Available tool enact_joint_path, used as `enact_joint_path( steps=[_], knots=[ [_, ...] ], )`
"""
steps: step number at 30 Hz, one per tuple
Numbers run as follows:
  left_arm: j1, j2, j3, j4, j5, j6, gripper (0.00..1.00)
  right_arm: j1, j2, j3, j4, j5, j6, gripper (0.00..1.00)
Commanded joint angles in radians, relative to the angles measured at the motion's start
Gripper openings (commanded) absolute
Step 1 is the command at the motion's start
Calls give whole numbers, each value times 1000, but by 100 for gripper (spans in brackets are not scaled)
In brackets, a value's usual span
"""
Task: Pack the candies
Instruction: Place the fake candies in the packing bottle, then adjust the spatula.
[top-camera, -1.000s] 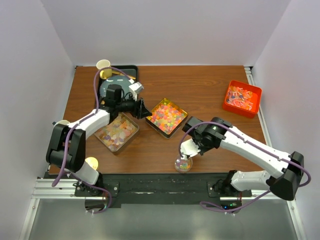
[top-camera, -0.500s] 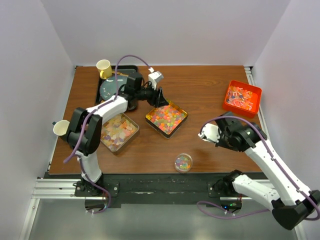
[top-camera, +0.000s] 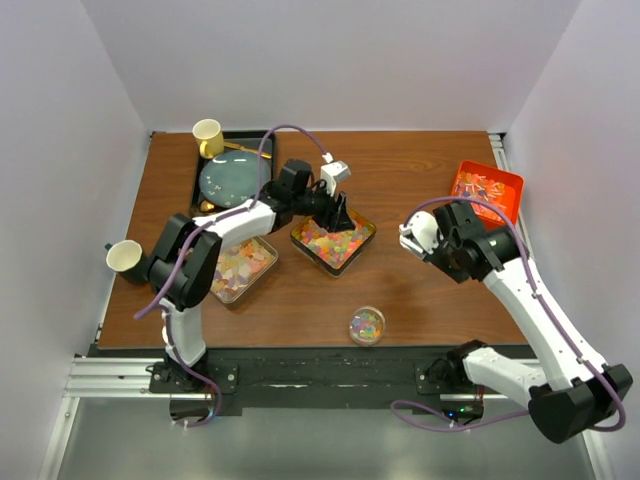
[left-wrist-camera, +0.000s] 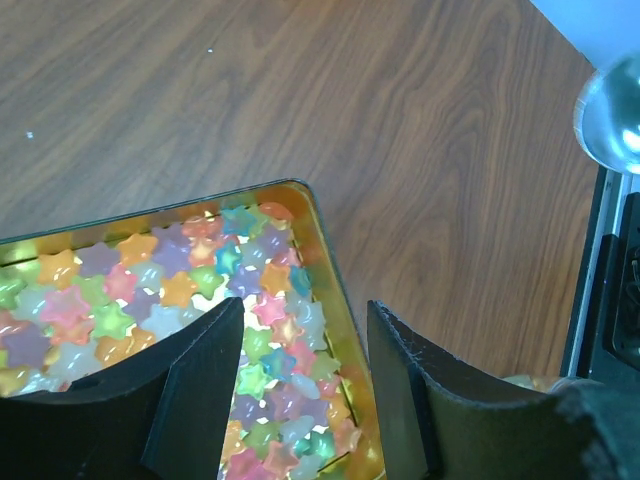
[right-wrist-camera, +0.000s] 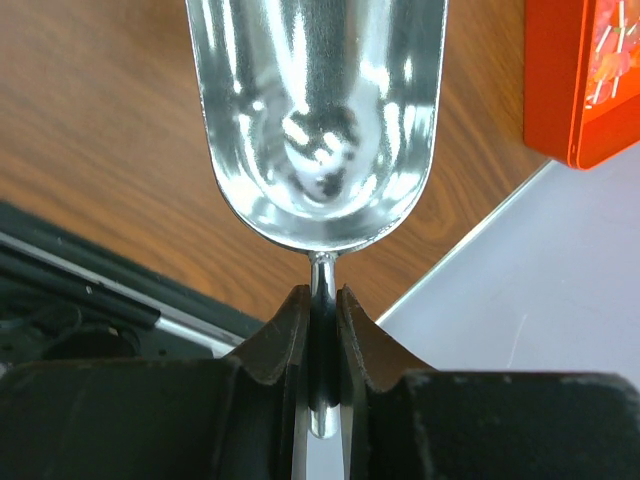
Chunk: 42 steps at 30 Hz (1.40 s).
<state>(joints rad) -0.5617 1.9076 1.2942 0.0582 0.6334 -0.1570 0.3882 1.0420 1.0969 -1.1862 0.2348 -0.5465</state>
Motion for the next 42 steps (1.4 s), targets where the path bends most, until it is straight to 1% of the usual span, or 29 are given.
enact_joint_path(
  steps=[1, 5, 9, 13, 17, 20, 21, 23, 24, 25, 28, 29, 30, 31, 32, 33, 34, 35, 36, 37, 38, 39, 40, 42],
  knots=[
    [-44, -9, 16, 9, -18, 20, 57, -34, 55, 66, 111, 9, 101, 0],
    [-81, 7, 36, -3, -50, 40, 57, -100, 111, 103, 140, 24, 161, 0],
    [-84, 22, 71, -6, -55, 40, 57, -179, 171, 145, 189, 21, 224, 0],
    [-84, 5, 70, -35, -47, 62, 57, -273, 248, 199, 259, 17, 272, 0],
    [-81, -39, 13, -44, -41, 77, 57, -288, 289, 184, 439, 18, 255, 0],
    [-81, -88, -53, -44, -43, 88, 57, -292, 311, 159, 516, 12, 264, 0],
    [-79, -117, -88, -44, -43, 93, 57, -295, 311, 143, 587, 8, 269, 0],
    [-81, -146, -136, -44, -44, 108, 57, -296, 305, 98, 664, -64, 260, 0],
    [-81, -171, -148, -46, -44, 112, 57, -296, 305, 93, 669, -115, 240, 0],
    [-81, -183, -157, -49, -44, 119, 57, -295, 308, 107, 662, -199, 235, 0],
    [-60, -222, -185, -51, -2, 122, 58, -276, 342, 155, 570, -322, 206, 0],
    [-41, -229, -190, -40, 56, 99, 58, -259, 345, 140, 526, -357, 133, 0],
    [-29, -228, -188, -38, 77, 85, 58, -235, 325, 106, 513, -391, 91, 0],
    [5, -228, -188, -17, 101, 32, 59, -212, 311, 84, 485, -434, 47, 0],
    [29, -226, -209, 29, 182, -19, 59, -184, 291, 60, 479, -443, -14, 0],
    [55, -226, -231, 92, 243, -79, 59, -134, 271, 14, 478, -449, -35, 0],
    [103, -222, -255, 259, 300, -225, 59, -112, 236, -6, 481, -457, -47, 0],
    [123, -204, -289, 329, 409, -284, 59, -92, 224, -23, 484, -456, -52, 0],
    [138, -193, -300, 394, 463, -335, 58, -54, 219, -37, 482, -450, -53, 0],
    [158, -182, -311, 523, 507, -430, 57, -39, 217, -42, 476, -445, -58, 0],
    [166, -161, -335, 589, 572, -481, 57, -23, 217, -43, 477, -440, -62, 0],
    [171, -151, -348, 651, 590, -534, 57, -6, 217, -43, 477, -440, -66, 0],
    [175, -139, -357, 752, 607, -632, 57, 3, 216, -43, 479, -440, -70, 0],
    [175, -99, -372, 836, 641, -712, 56, 37, 220, -37, 471, -428, -108, 0]
  ],
)
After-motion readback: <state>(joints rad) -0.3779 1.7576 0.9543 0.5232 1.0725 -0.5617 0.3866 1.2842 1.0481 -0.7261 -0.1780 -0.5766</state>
